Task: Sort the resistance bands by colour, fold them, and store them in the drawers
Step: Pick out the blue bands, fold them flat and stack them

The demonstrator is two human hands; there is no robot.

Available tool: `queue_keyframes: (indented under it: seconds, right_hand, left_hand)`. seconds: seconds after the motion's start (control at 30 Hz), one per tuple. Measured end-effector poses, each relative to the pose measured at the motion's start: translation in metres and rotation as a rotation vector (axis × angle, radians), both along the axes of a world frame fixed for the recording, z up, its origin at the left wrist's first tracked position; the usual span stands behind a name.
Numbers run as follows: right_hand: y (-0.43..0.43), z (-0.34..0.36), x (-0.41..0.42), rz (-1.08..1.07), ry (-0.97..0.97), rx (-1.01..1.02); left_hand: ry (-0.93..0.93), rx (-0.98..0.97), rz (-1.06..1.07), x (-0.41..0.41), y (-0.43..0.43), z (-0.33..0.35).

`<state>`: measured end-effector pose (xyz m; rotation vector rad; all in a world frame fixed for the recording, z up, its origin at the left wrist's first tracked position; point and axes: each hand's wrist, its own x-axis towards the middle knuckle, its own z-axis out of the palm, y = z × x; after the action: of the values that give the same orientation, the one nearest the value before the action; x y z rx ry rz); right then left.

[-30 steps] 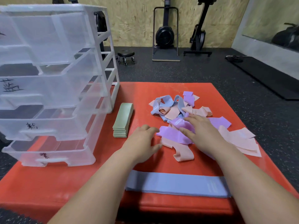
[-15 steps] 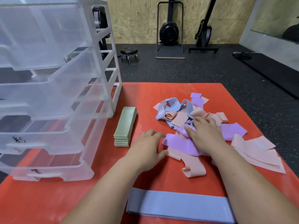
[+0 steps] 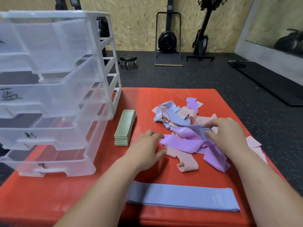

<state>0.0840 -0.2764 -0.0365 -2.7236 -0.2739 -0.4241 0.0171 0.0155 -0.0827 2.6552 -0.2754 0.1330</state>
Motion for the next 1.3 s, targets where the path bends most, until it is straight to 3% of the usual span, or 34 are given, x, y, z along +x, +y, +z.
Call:
queue_keyframes:
  seconds: [0.2,0.3,0.47,0.7,0.87,0.97,1.07,1.2,1.3]
  right_hand:
    - [-0.012,0.033,-0.019,0.145,0.028,0.764]
    - [-0.017,0.033,-0.024,0.144,0.115,0.953]
    - [-0.017,0.016,-0.029,0.134,0.322,0.859]
    - [0.000,0.016,-0.027,0.295,0.393,0.804]
    - [0.003,0.005,-0.018,0.207,0.248,0.452]
    - [0.009,0.006,-0.021,0.294,0.208,0.371]
    - [0.019,0.004,-0.028,0.400,0.276,0.355]
    - [0.035,-0.010,-0.028,0.347,0.177,0.357]
    - [0.038,-0.007,-0.025,0.313,0.225,0.507]
  left_hand:
    - [-0.089,-0.070,-0.018,-0.003,-0.021,0.012]
    - [-0.129,-0.141,-0.027,-0.003,-0.032,0.017]
    - [-0.083,-0.384,-0.016,-0.002,-0.055,0.023]
    - [0.074,-0.698,-0.083,0.004,-0.075,0.028]
    - [0.066,-0.919,0.015,0.010,-0.074,0.030]
    - [0.095,-1.021,0.063,0.011,-0.069,0.033]
    - [0.129,-1.128,0.112,0.010,-0.066,0.038]
    - [0.185,-1.181,0.103,0.008,-0.061,0.042]
    - [0.095,-1.141,0.122,0.007,-0.055,0.045]
